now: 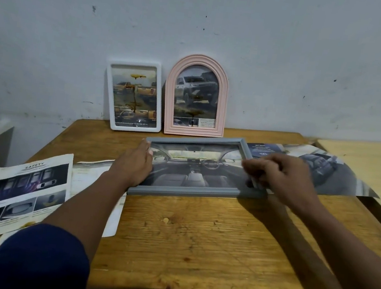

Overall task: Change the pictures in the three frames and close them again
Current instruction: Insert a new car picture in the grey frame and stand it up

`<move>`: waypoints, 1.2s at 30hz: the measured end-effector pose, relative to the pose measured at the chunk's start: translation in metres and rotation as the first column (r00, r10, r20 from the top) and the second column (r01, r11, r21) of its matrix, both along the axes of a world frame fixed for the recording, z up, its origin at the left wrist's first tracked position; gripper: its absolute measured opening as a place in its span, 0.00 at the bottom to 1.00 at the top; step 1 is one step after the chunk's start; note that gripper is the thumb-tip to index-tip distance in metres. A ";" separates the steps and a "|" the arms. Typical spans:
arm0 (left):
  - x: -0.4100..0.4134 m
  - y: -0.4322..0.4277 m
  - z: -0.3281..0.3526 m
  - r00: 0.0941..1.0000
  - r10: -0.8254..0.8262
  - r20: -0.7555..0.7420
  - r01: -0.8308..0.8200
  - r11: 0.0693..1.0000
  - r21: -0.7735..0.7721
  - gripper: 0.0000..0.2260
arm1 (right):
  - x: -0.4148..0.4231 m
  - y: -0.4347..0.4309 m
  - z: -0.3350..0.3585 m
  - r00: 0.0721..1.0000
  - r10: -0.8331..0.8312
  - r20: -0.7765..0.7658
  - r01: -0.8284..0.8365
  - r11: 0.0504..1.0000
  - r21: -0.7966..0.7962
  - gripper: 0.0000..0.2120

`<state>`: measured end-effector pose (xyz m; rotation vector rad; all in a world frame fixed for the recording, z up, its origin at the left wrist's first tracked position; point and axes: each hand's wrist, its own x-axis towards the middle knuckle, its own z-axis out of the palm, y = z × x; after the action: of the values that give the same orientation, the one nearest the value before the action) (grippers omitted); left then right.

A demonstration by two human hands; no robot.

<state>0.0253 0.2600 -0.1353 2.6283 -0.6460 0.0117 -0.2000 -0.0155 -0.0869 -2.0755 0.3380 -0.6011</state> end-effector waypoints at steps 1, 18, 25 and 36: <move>0.001 0.001 -0.001 1.000 0.000 0.000 0.000 1.000 0.006 0.25 | -0.006 -0.010 0.007 0.998 -0.064 0.020 0.065 0.998 -0.017 0.07; 0.002 0.004 0.002 1.000 0.009 0.025 -0.005 0.991 -0.131 0.31 | 0.053 -0.011 0.021 0.839 -0.222 -0.498 0.082 0.954 -0.287 0.13; 0.000 -0.007 0.002 0.997 0.076 -0.013 -0.077 0.987 -0.141 0.25 | 0.096 -0.005 0.017 0.727 -0.298 -0.619 0.135 0.946 -0.296 0.16; -0.001 -0.005 -0.008 0.995 0.055 0.081 -0.046 0.993 -0.112 0.26 | 0.117 -0.012 0.005 0.697 -0.328 -0.638 0.207 0.944 -0.258 0.17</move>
<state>0.0241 0.2554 -0.1428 2.5483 -0.5890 0.1691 -0.0826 -0.0275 -0.0820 -2.3757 1.0646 0.0056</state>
